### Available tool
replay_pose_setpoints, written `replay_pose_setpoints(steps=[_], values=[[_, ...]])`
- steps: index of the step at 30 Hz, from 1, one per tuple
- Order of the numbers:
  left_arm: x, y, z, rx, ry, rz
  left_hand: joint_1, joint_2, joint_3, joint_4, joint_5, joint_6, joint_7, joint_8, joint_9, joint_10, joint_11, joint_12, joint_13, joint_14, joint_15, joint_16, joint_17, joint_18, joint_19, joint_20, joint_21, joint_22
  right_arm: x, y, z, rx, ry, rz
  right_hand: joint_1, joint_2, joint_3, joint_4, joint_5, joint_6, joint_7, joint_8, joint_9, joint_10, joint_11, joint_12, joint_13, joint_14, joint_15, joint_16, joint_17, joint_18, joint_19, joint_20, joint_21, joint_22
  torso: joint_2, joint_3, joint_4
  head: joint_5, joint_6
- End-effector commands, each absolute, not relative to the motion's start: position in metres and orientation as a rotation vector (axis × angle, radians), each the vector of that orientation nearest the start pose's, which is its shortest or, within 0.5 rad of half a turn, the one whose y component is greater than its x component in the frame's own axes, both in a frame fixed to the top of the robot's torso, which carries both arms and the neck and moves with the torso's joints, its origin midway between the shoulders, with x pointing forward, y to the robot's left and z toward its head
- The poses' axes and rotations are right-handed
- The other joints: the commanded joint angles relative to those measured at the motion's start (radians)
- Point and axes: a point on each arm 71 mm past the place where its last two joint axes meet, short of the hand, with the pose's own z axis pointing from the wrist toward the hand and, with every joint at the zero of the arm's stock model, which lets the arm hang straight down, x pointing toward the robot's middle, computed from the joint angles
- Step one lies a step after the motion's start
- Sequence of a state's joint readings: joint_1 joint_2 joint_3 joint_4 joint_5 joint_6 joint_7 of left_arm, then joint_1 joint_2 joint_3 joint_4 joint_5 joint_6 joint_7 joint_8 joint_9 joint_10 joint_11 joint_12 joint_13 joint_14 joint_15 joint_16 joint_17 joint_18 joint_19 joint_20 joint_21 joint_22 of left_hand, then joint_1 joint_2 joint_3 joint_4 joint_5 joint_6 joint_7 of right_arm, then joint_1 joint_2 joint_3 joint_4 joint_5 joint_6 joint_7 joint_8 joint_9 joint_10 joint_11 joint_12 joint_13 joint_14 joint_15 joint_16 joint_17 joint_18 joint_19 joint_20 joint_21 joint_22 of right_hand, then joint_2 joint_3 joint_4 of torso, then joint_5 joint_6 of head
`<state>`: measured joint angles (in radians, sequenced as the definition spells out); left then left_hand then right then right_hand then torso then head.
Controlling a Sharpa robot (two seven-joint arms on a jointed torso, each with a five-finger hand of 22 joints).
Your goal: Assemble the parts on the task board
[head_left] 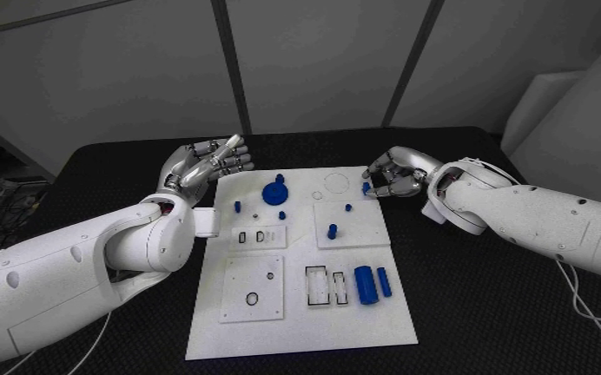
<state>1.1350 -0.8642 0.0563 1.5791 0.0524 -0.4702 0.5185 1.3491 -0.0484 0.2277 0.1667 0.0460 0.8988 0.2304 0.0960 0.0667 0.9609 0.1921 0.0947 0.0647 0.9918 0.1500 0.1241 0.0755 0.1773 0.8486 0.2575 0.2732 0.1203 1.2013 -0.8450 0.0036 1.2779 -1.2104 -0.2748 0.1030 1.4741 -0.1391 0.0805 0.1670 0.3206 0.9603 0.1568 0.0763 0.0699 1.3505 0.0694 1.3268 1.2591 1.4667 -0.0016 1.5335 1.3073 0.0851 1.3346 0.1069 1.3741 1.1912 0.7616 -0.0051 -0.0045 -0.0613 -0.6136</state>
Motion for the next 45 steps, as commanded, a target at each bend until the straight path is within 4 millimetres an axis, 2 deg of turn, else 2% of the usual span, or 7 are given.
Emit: replay_pose_setpoints(steps=[1, 27, 36, 38, 41, 45], values=[[0.4841, 0.2163, -0.1625, -1.157, 1.177, -1.540, -0.002, 0.008, 0.001, -0.007, 0.003, 0.008, 0.011, -0.005, -0.001, 0.004, 0.002, -0.005, -0.001, 0.006, 0.003, -0.003, -0.002, 0.005, 0.006, 0.002, -0.006, -0.001, 0.5284, -0.2725, -0.1831, 0.057, 1.675, 0.698, 0.005, 0.006, 0.000, -0.008, 0.006, 0.010, -0.001, 0.001, 0.002, -0.001, 0.000, -0.005, 0.002, 0.082, -0.001, -0.004, 0.168, -0.005, -0.003, 0.000, -0.003, 0.000, 0.000, -0.0002, -0.0010, 0.002, -0.001], [0.4846, 0.2179, -0.1628, -1.159, 1.176, -1.534, -0.002, 0.008, 0.001, -0.007, 0.003, 0.008, 0.011, -0.005, -0.001, 0.004, 0.002, -0.005, -0.001, 0.006, 0.003, -0.003, -0.002, 0.005, 0.006, 0.002, -0.006, -0.001, 0.5309, -0.2683, -0.1880, 0.060, 1.697, 0.691, 0.001, 0.041, 0.006, -0.003, 0.000, 0.068, -0.007, 0.026, 0.008, 0.014, -0.005, 0.010, 0.020, 0.084, -0.005, 0.000, 0.177, -0.006, 0.003, -0.002, 0.001, 0.008, -0.001, -0.0003, -0.0011, 0.001, -0.005], [0.4846, 0.2184, -0.1629, -1.159, 1.176, -1.533, -0.002, 0.008, 0.001, -0.007, 0.003, 0.008, 0.011, -0.005, -0.001, 0.004, 0.002, -0.005, -0.001, 0.006, 0.003, -0.003, -0.002, 0.005, 0.006, 0.002, -0.006, -0.001, 0.5316, -0.2693, -0.1880, 0.065, 1.687, 0.678, 0.005, 0.065, 0.017, -0.004, -0.004, 0.111, -0.025, 0.050, 0.013, 0.020, -0.019, 0.015, 0.027, 0.086, -0.016, 0.003, 0.184, -0.008, 0.011, -0.011, 0.007, 0.019, -0.001, -0.0001, -0.0007, 0.001, -0.006], [0.4846, 0.2185, -0.1629, -1.159, 1.176, -1.532, -0.002, 0.008, 0.001, -0.007, 0.003, 0.008, 0.011, -0.005, -0.001, 0.004, 0.002, -0.005, -0.001, 0.006, 0.003, -0.003, -0.002, 0.005, 0.006, 0.002, -0.006, -0.001, 0.5316, -0.2695, -0.1872, 0.067, 1.677, 0.677, 0.009, 0.072, 0.023, -0.005, -0.012, 0.118, -0.028, 0.054, 0.014, 0.021, -0.023, 0.016, 0.028, 0.086, -0.019, 0.003, 0.184, -0.009, 0.014, -0.014, 0.009, 0.023, -0.001, -0.0002, -0.0005, 0.001, -0.006], [0.4846, 0.2187, -0.1629, -1.160, 1.176, -1.532, -0.002, 0.008, 0.001, -0.007, 0.003, 0.008, 0.011, -0.005, -0.001, 0.004, 0.002, -0.005, -0.001, 0.006, 0.003, -0.003, -0.002, 0.005, 0.006, 0.002, -0.006, -0.001, 0.5314, -0.2688, -0.1860, 0.069, 1.661, 0.677, 0.019, 0.086, 0.039, -0.009, -0.060, 0.127, -0.034, 0.061, 0.014, 0.024, -0.029, 0.016, 0.030, 0.087, -0.025, 0.004, 0.186, -0.010, 0.018, -0.020, 0.013, 0.029, -0.001, 0.0001, -0.0005, 0.001, -0.006], [0.4846, 0.2189, -0.1629, -1.160, 1.176, -1.531, -0.002, 0.008, 0.001, -0.007, 0.003, 0.008, 0.011, -0.005, -0.001, 0.004, 0.002, -0.005, -0.001, 0.006, 0.003, -0.003, -0.002, 0.005, 0.006, 0.002, -0.006, -0.001, 0.5306, -0.2656, -0.1849, 0.068, 1.648, 0.676, 0.023, 0.093, 0.049, -0.012, -0.065, 0.128, -0.035, 0.062, 0.013, 0.019, -0.030, 0.009, 0.023, 0.087, -0.026, 0.004, 0.188, -0.011, 0.019, -0.022, 0.013, 0.031, -0.001, 0.0019, -0.0022, 0.004, -0.005]])
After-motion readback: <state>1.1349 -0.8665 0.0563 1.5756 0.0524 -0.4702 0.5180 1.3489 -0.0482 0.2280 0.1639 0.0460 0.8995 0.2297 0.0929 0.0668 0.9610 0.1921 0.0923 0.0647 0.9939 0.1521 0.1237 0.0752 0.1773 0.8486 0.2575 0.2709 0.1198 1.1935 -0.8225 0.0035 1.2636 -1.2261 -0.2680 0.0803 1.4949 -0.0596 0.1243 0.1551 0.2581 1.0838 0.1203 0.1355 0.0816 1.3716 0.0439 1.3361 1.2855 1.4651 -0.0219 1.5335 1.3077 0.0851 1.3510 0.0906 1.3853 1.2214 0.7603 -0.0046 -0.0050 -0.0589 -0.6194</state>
